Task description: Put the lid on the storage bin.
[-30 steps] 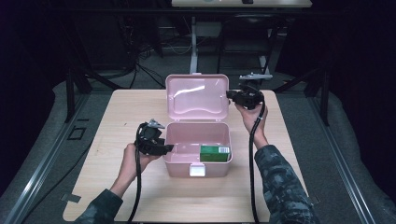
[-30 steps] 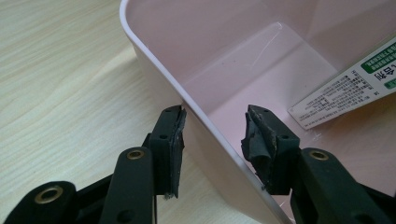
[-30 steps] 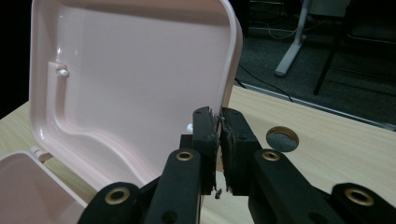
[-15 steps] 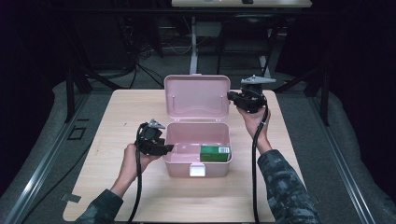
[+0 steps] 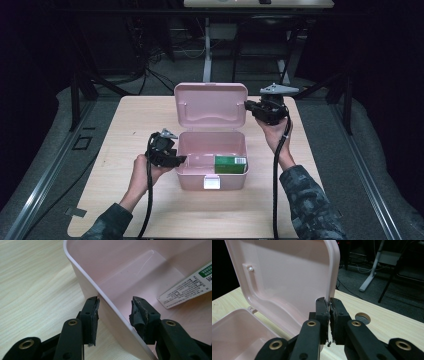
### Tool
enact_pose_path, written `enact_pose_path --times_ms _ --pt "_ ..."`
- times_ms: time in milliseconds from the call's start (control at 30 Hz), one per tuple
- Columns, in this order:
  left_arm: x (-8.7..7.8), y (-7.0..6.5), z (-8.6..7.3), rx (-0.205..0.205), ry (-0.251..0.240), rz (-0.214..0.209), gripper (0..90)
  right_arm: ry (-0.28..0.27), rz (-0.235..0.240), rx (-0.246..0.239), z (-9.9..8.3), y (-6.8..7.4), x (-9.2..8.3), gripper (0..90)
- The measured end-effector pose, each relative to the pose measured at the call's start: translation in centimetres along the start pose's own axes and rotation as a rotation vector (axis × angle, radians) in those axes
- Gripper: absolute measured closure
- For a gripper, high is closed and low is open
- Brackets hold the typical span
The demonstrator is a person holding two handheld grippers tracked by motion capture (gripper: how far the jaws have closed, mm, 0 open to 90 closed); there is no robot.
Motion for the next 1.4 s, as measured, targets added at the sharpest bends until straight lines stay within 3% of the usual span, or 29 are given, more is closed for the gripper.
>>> enact_pose_path --times_ms 633,1267,1400 --pt "0.0 0.1 0.0 0.0 -0.004 -0.016 56.1 0.016 0.021 -0.033 -1.0 1.4 -2.3 85.9" --pt "-0.2 0.0 -0.1 0.012 -0.017 -0.025 54.3 0.048 0.075 0.02 -2.8 2.9 -4.1 83.5" --pt "-0.4 0.0 -0.1 0.012 -0.022 -0.043 53.3 0.06 0.076 0.017 -3.2 3.1 -4.3 83.1"
Point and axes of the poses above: each handheld gripper's, and its own axes: x roughly forward along the jaws, z roughly out of its top, y roughly to its left, the point moved 10 cm from there along x, roughly forward along the jaws, and after that the axes turned 4 degrees about y, right-handed, at the moved point
